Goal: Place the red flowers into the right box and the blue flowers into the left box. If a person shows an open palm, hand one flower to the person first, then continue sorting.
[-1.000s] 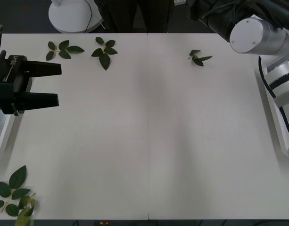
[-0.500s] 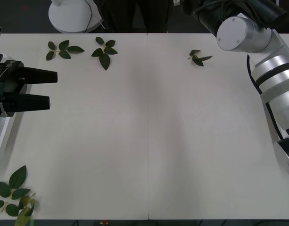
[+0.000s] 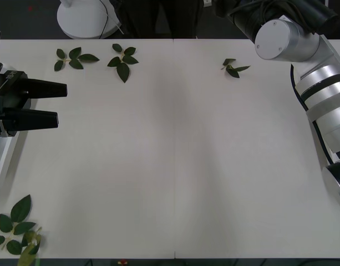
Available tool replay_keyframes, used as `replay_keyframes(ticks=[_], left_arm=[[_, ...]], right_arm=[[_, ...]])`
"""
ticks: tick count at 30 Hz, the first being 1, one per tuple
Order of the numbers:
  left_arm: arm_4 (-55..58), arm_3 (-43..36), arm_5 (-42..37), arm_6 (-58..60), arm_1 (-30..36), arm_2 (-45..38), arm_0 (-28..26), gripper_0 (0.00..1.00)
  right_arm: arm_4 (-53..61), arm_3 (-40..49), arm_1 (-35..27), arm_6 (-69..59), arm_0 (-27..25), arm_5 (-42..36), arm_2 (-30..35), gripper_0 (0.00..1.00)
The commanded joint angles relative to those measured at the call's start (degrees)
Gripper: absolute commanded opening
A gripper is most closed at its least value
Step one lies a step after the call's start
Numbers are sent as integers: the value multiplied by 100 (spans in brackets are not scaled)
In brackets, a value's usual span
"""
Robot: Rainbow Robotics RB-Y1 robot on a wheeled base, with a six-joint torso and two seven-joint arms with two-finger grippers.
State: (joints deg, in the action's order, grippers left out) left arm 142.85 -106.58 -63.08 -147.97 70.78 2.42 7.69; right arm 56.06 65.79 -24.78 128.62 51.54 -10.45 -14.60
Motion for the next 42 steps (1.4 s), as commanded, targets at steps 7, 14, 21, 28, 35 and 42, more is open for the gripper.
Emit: replay_keyframes(ticks=[7,14,21,28,35,42], left_arm=[[94,15,-29,49,216,21,-22,100],[94,15,-29,49,216,21,-22,100],[94,15,-29,49,216,21,-22,100],[94,15,-29,49,216,21,-22,100],[94,15,-29,49,216,21,-22,100],[94,15,-29,49,216,21,-22,100]], right_arm=[[10,75,105,145,348,96,27,100],[168,75,35,145,348,105,-69,100],[616,268,-528,14,348,8,-632,100],[1873,646,-1275,31,339,-1530,-720,100],[3789,708,-2048,699,207,-2690,-720,100],[5266,1015,-2918,1666,-197,-3868,-667,100]])
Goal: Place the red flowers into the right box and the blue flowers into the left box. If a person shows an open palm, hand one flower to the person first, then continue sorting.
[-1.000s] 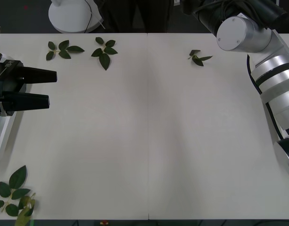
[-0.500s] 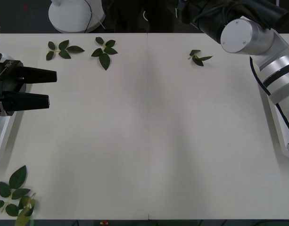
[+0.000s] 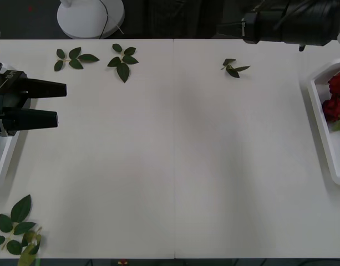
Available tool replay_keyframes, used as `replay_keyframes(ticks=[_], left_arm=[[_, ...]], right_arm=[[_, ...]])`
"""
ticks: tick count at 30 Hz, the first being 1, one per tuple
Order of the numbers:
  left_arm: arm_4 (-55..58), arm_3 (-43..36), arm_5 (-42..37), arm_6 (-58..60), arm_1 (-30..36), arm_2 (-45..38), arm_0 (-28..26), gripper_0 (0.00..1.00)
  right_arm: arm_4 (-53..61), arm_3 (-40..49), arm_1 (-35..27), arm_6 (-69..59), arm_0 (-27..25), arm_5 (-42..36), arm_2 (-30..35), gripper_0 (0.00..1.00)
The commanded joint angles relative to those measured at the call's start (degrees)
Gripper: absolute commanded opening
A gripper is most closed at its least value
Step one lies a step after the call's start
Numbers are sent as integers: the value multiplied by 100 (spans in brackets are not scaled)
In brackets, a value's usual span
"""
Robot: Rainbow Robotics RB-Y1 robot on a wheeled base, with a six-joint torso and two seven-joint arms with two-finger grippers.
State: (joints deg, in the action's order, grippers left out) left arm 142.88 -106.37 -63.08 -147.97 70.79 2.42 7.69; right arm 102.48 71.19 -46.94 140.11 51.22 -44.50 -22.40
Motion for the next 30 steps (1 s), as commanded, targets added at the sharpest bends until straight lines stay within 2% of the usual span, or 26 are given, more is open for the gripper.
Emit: replay_keyframes(ticks=[1,10,13,23,30], left_arm=[[91,-6,-29,49,216,21,-22,100],[91,-6,-29,49,216,21,-22,100],[91,-6,-29,49,216,21,-22,100],[91,-6,-29,49,216,21,-22,100],[91,-6,-29,49,216,21,-22,100]], right_arm=[[721,528,-773,605,-236,-559,157,100],[1169,1424,-1485,1489,-1141,-1851,877,100],[1187,1899,-1722,1489,-1642,-2194,1238,100],[1187,3235,-2223,1489,-2846,-2449,2073,100],[1178,3630,-2320,1489,-2995,-2440,2161,100]])
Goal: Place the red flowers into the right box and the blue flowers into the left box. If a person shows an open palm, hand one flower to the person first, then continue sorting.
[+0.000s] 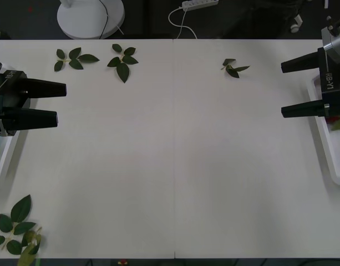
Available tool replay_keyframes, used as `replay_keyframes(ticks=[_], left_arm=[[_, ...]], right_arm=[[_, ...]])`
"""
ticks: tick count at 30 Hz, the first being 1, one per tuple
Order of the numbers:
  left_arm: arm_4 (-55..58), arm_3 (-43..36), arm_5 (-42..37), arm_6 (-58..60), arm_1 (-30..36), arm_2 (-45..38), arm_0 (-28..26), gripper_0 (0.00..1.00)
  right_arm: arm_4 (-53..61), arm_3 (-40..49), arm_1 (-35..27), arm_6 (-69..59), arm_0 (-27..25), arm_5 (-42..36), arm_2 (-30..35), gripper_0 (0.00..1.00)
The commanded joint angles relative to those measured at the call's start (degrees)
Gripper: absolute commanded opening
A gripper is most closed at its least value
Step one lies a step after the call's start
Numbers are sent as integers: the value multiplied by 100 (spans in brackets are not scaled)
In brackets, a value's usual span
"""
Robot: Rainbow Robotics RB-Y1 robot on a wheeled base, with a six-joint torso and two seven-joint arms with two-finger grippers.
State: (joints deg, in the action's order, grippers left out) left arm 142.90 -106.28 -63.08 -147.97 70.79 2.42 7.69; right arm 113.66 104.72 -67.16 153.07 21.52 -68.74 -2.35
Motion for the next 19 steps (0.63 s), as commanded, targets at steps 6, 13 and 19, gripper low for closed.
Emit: replay_keyframes(ticks=[6,13,19], left_arm=[[89,-16,-29,49,216,21,-22,100],[89,-16,-29,49,216,21,-22,100],[89,-16,-29,49,216,21,-22,100]], right_arm=[[59,436,-298,193,-25,-7,156,100],[59,453,-280,193,-17,-7,156,100],[51,444,-280,193,-17,28,156,100]])
